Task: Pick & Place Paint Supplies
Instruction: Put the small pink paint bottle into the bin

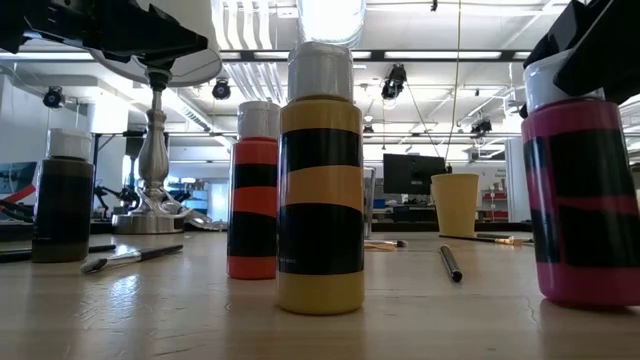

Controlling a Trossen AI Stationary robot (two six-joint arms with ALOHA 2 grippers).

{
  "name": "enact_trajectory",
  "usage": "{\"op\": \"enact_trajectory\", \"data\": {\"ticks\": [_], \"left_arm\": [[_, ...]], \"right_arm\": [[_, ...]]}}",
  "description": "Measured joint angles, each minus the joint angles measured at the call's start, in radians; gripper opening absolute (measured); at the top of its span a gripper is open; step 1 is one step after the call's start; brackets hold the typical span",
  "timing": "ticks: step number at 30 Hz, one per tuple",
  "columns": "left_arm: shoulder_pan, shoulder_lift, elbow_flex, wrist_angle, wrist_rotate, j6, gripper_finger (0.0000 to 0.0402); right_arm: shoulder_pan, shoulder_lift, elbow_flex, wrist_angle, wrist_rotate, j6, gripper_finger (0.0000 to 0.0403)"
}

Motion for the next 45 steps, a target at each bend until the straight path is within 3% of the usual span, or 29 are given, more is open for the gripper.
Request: {"op": "enact_trajectory", "data": {"ticks": [12,24,32,45], "left_arm": [[0.000,0.000,0.000,0.000,0.000,0.000,0.0108],[0.000,0.000,0.000,0.000,0.000,0.000,0.0108],[0.000,0.000,0.000,0.000,0.000,0.000,0.0108],[0.000,0.000,0.000,0.000,0.000,0.000,0.0108]], "right_arm": [[0.000,-0.001,0.026,-0.028,-0.003,-0.006,0.0118],[-0.048,-0.007,0.334,-0.545,0.012,-0.081,0.0117],[-0.136,-0.007,0.471,-0.735,0.051,-0.220,0.0113],[-0.380,-0.034,0.519,-0.740,0.060,-0.462,0.0112]]}}
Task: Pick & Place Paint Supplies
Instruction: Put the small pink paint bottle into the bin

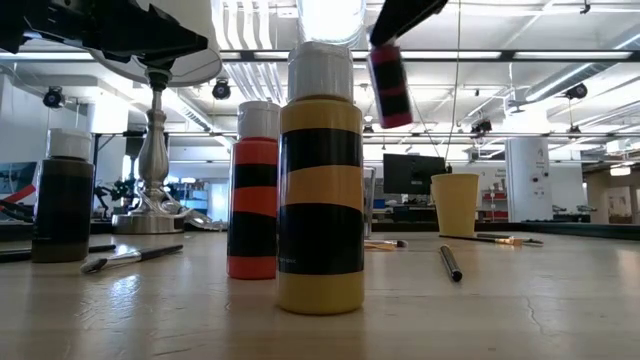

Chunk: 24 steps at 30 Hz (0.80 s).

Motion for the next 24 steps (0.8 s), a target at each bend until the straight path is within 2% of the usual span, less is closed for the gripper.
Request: {"op": "enact_trajectory", "data": {"ticks": [6,11,19,24], "left_arm": [[0.000,0.000,0.000,-0.008,0.000,0.000,0.0108],[0.000,0.002,0.000,-0.019,0.000,0.000,0.0108],[0.000,0.002,0.000,-0.022,0.000,0.000,0.0108],[0.000,0.002,0.000,-0.024,0.000,0.000,0.0108]], "right_arm": [[-0.111,-0.045,-0.002,0.071,-0.024,-0.130,0.0115],[-0.215,-0.082,-0.002,0.160,-0.101,-0.235,0.0121],[-0.395,-0.115,-0.052,0.367,-0.345,-0.385,0.0113],[-0.484,-0.115,-0.112,0.449,-0.387,-0.412,0.0120]]}}
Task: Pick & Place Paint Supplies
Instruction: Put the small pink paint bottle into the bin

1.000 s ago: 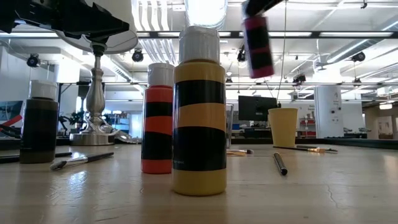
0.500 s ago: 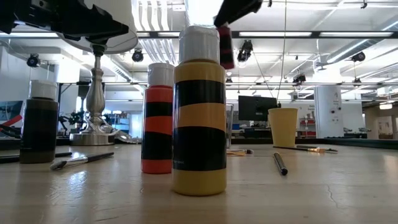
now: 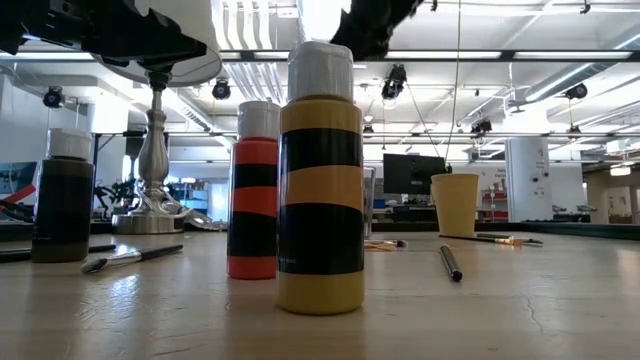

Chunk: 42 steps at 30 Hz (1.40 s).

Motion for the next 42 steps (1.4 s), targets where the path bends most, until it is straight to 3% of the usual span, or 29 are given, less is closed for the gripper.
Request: {"op": "enact_trajectory", "data": {"ticks": [12,24,42], "left_arm": [[0.000,0.000,0.000,0.001,0.000,0.000,0.0108],[0.000,0.000,0.000,0.002,0.000,0.000,0.0108],[0.000,0.000,0.000,0.001,0.000,0.000,0.0108]], "right_arm": [[-0.147,0.001,-0.196,0.282,-0.051,0.010,0.0119],[-0.193,0.001,-0.348,0.458,-0.052,0.041,0.0119],[-0.219,0.123,-0.319,0.486,-0.062,0.067,0.0116]]}}
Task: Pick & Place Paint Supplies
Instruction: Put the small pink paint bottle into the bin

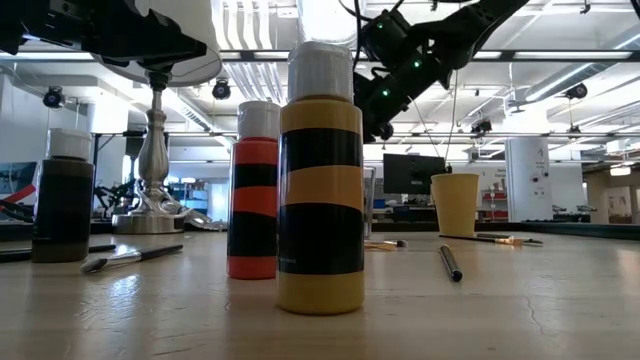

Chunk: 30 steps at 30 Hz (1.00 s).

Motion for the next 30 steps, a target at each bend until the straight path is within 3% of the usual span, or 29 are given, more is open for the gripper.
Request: {"op": "enact_trajectory", "data": {"ticks": [30], "left_arm": [[0.000,0.000,0.000,-0.004,0.000,0.000,0.0108]], "right_arm": [[-0.052,0.090,-0.011,0.008,-0.058,0.044,0.0115]]}}
